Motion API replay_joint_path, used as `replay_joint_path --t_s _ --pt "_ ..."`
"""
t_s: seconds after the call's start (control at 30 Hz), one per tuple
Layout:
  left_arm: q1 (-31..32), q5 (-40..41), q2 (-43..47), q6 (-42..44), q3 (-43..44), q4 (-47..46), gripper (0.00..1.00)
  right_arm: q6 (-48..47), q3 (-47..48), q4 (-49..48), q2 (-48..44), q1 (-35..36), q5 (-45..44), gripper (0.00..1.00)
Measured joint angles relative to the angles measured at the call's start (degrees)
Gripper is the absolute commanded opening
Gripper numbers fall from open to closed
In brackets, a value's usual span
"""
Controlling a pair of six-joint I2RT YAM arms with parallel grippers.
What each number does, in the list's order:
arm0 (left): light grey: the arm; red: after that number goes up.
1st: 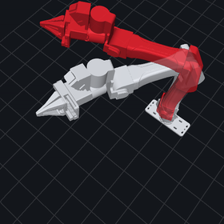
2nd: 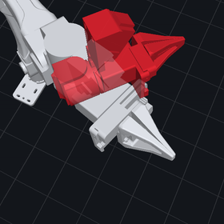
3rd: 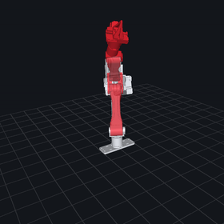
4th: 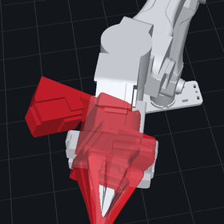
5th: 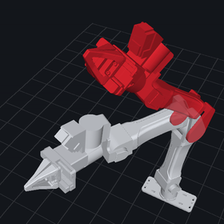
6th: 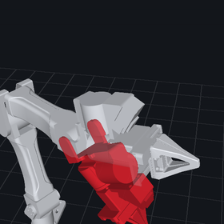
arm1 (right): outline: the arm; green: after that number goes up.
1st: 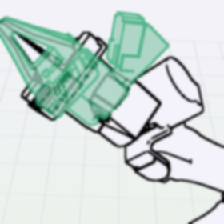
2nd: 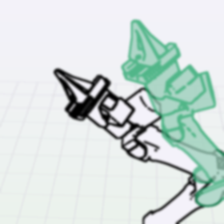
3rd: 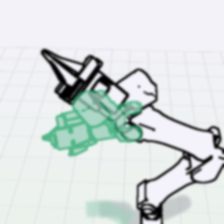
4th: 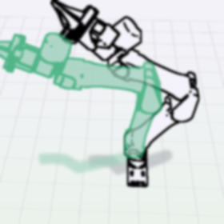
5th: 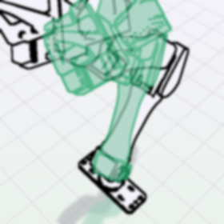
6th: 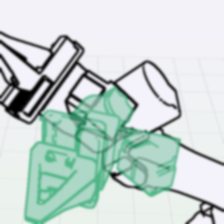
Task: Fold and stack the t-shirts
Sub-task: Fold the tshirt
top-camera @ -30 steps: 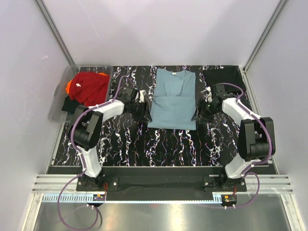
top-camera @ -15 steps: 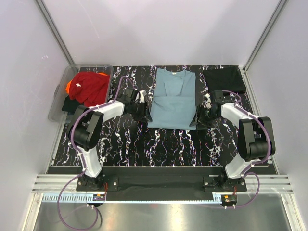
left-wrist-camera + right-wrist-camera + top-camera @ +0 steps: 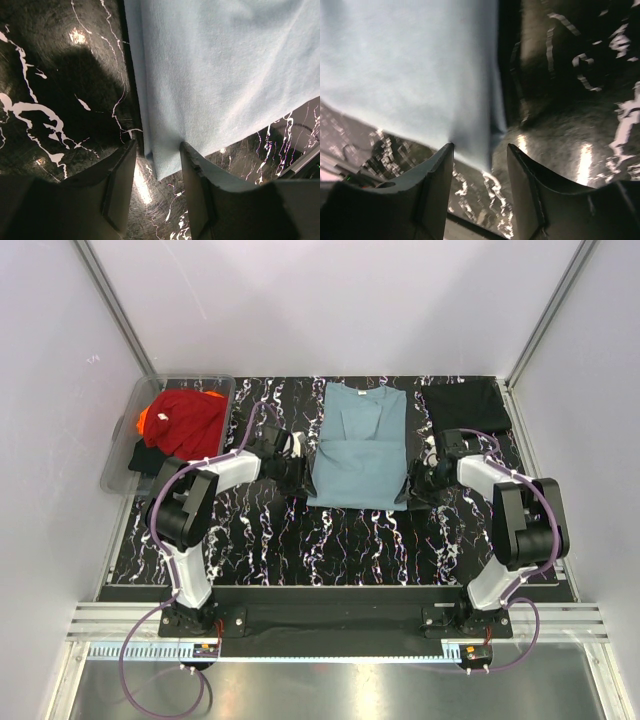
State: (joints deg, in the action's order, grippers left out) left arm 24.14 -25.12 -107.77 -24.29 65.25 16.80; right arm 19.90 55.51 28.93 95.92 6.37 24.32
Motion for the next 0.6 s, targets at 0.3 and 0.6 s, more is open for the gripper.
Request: replay_joint_path --t_s 0.3,0.6 --pt "0.22 0.39 -0.28 -1.46 -0.9 -0.24 0.0 0.98 -1.53 -2.4 2.56 0.0 -1.46 0.0" --pt "2.14 2.03 5.29 -4.83 -8.81 -2.49 0.0 5.77 -9.38 -3.85 -3.32 0.0 -2.25 0.02"
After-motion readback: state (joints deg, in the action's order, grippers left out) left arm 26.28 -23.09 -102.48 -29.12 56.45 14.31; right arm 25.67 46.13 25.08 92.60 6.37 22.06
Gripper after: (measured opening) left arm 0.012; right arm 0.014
